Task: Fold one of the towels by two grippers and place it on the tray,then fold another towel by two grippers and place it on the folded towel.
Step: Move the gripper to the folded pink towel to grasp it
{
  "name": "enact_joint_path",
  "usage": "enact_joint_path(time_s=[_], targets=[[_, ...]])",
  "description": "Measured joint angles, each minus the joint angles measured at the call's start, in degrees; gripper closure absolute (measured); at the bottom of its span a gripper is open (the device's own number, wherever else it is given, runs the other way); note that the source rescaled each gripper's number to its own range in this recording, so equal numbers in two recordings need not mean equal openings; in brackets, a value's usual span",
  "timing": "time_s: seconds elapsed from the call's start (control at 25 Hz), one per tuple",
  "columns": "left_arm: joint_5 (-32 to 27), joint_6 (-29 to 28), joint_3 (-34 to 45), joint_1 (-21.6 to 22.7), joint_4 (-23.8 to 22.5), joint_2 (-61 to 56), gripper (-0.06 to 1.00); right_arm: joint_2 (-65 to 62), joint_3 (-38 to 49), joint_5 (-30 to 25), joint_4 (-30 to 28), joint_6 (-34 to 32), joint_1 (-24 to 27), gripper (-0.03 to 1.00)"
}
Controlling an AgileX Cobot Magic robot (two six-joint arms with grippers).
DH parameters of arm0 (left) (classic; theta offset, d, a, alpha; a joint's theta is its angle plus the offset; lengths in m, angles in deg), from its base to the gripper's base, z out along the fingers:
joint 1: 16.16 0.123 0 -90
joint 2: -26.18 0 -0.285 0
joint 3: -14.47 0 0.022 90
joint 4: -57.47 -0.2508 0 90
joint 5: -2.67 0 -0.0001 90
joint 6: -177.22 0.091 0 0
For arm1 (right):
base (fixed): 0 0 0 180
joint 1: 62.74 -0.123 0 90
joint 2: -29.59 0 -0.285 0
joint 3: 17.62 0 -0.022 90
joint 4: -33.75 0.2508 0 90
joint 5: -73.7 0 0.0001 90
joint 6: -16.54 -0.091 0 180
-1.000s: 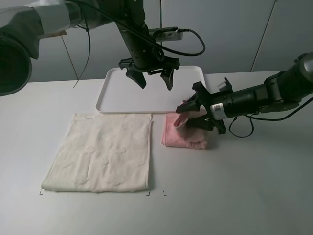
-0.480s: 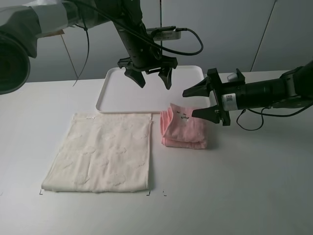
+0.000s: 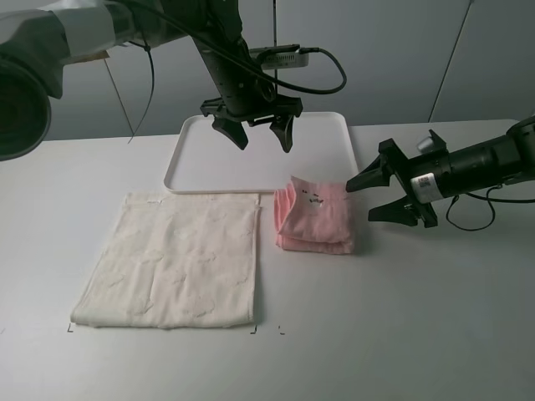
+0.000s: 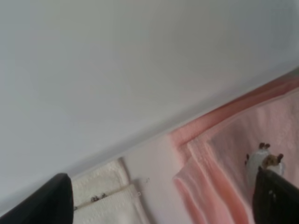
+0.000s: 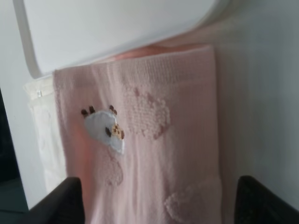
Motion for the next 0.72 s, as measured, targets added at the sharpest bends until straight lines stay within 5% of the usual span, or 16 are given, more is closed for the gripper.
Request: enact_joint_path(time_s=[0.4, 0.72], targets=[[0.00, 0.10, 0.00, 0.00, 0.47, 0.00, -0.04, 0.00, 0.00, 8.74, 0.22, 0.00, -7.60, 0.26], [0.00, 0.93, 0.00, 0.00, 0.73, 0.00, -0.04, 0.00, 0.00, 10.67, 1.30, 0.00, -8.65, 0.50]])
